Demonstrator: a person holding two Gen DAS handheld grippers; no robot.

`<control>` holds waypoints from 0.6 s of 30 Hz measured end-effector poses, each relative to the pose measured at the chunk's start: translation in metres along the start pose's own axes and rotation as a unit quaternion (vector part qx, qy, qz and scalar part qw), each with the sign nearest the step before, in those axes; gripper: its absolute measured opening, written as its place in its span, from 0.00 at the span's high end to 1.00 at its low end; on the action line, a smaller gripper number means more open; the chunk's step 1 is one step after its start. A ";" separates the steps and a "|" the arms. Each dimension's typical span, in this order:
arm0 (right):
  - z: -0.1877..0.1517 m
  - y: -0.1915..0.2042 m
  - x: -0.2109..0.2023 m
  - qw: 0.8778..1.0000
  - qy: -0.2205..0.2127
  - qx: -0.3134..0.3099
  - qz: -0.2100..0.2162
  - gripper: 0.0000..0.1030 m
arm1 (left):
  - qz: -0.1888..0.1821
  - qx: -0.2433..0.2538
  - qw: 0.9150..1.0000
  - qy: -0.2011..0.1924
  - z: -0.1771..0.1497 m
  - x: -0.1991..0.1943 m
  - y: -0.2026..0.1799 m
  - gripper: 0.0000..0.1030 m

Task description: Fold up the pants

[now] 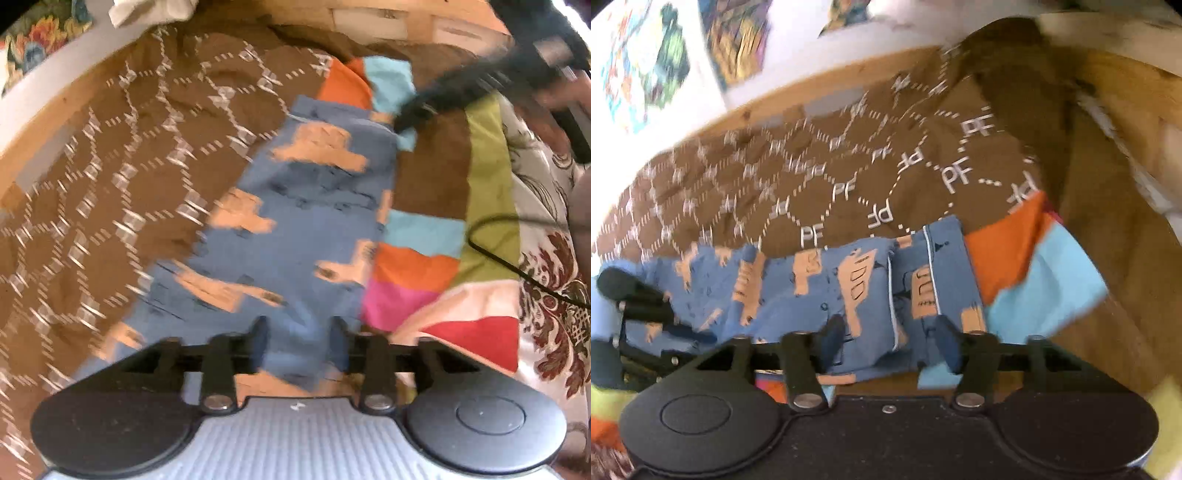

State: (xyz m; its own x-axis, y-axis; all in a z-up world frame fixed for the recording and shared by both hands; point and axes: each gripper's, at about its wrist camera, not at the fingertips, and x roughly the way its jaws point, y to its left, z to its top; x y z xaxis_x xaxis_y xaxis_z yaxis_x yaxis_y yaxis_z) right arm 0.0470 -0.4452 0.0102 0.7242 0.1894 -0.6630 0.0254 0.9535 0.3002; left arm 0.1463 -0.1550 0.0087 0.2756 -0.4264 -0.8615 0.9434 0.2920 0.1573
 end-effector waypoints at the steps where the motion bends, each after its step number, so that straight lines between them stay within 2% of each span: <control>1: -0.006 -0.001 -0.004 1.000 -0.012 0.013 0.004 0.35 | 0.005 0.011 1.000 0.003 0.009 -0.005 0.008 0.43; 3: -0.014 0.000 -0.007 0.999 -0.030 0.025 -0.001 0.35 | 0.010 0.023 1.000 0.003 0.035 -0.011 0.023 0.34; 5: -0.018 0.000 -0.004 0.998 -0.046 0.025 -0.017 0.35 | 0.007 0.008 1.000 -0.016 0.066 -0.006 0.036 0.32; 8: -0.020 0.002 0.006 0.997 -0.058 0.035 -0.034 0.42 | -0.023 -0.053 0.998 -0.039 0.104 0.014 0.048 0.34; 12: -0.021 0.017 0.020 0.998 -0.059 0.000 -0.036 0.52 | -0.094 -0.130 0.986 -0.042 0.141 0.043 0.051 0.43; 13: -0.022 0.021 0.023 0.997 -0.061 -0.009 -0.037 0.59 | -0.107 -0.140 0.984 -0.036 0.147 0.048 0.050 0.46; 14: -0.023 0.026 0.025 0.997 -0.066 -0.022 -0.046 0.72 | -0.113 -0.147 0.982 -0.025 0.155 0.053 0.046 0.50; 16: -0.027 0.044 0.030 0.990 -0.075 -0.085 -0.086 0.90 | -0.113 -0.154 0.981 -0.005 0.164 0.061 0.041 0.51; 18: -0.035 0.068 0.034 0.976 -0.077 -0.166 -0.115 0.90 | -0.117 -0.168 0.979 0.011 0.171 0.064 0.037 0.51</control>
State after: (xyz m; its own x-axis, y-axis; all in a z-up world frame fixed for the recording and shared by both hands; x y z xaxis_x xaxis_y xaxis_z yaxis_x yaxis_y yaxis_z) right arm 0.0494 -0.3661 -0.0159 0.8215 -0.0528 -0.5677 -0.0054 0.9949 -0.1003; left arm 0.2300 -0.3177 0.0423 0.0509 -0.4977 -0.8658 0.8657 0.4542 -0.2102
